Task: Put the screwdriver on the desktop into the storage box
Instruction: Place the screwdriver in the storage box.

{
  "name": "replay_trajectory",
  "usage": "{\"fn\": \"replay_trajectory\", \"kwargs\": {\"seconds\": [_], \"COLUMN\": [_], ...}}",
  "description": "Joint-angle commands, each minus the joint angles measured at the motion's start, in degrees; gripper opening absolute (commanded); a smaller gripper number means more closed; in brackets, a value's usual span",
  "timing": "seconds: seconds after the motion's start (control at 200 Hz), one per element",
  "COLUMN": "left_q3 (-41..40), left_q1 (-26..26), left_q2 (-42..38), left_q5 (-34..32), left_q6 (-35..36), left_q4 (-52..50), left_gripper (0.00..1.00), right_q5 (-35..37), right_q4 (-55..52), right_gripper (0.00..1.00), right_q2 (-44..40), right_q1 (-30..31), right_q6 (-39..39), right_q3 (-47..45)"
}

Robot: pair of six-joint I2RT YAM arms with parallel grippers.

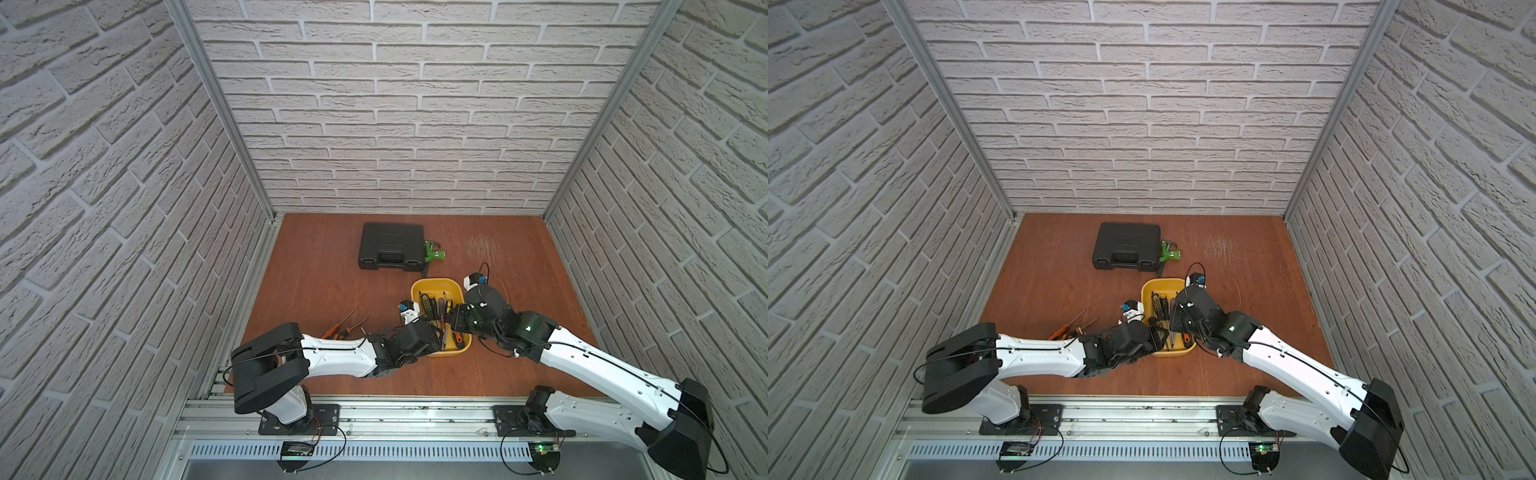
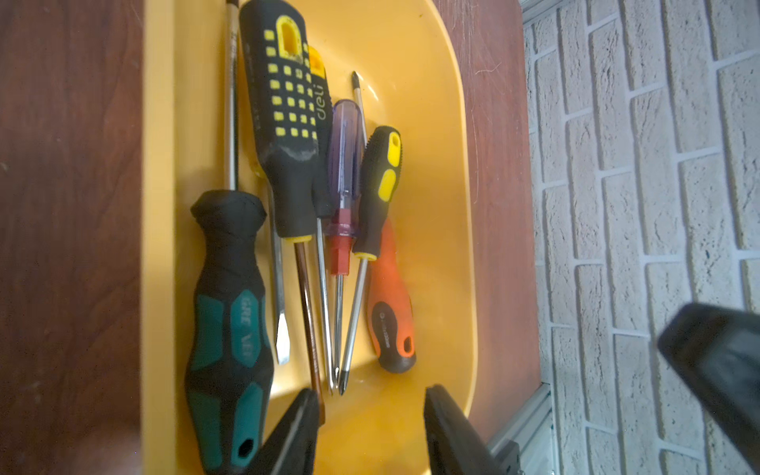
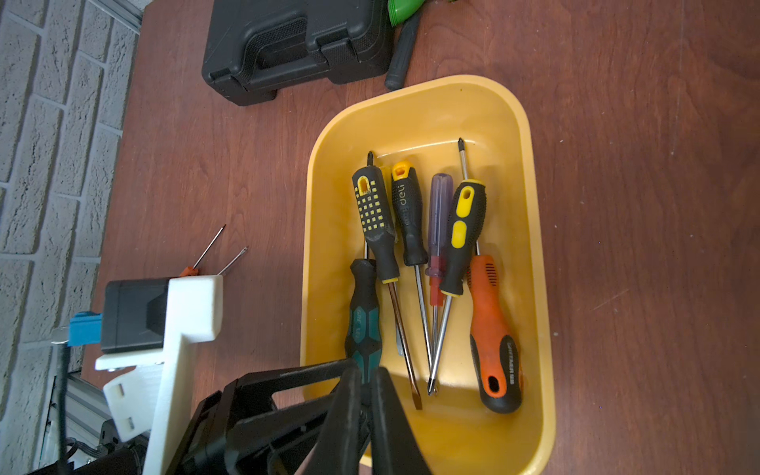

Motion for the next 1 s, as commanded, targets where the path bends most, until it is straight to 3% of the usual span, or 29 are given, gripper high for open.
{"fn": "replay_trajectory", "kwargs": {"seconds": [0.0,0.175,0.26,0.36,0.55,0.695,0.85,0.995], "left_q3": [2.3,5.0,5.3,3.5,-4.5,-10.8,-15.1,-15.1], "left_q1": [0.3,0.5,1.3,6.8,32.6,45.4,55.0,58.2], "left_q2": [-2.7,-12.6,-19.7,-29.7,-48.9,-58.9,-55.8,-49.1], "left_q5": [-0.4,-6.9,-14.6,-19.3,-10.4,-4.5,6.1,10.1], "left_q6": [3.8,11.2,14.6,14.2,14.4,16.7,19.8,21.6], "left_q4": [-2.4,-17.2,-27.6,-42.6,-63.4,-66.5,-61.9,-58.0], "left_gripper": [0.49,0.52,0.53,0.57,0.57,0.62,0.61,0.57], "right_q5": [0.9,1.1,0.9,0.3,-2.5,-4.2,-4.1,-4.0], "right_q4": [-0.9,-1.8,-1.6,-1.1,1.5,5.3,4.8,4.2], "right_gripper": [0.13,0.13,0.13,0.13,0.13,0.17,0.19,0.19], "right_q2": [-0.4,0.0,0.2,0.8,3.0,5.1,11.5,16.0], "right_q1": [0.1,0.1,0.1,0.1,0.7,5.6,9.7,11.6], "right_q6": [-1.5,-1.9,-2.0,-2.2,-3.0,-6.3,-6.9,-6.9], "right_q3": [2.4,2.9,3.0,3.2,3.5,5.6,9.7,12.2]}}
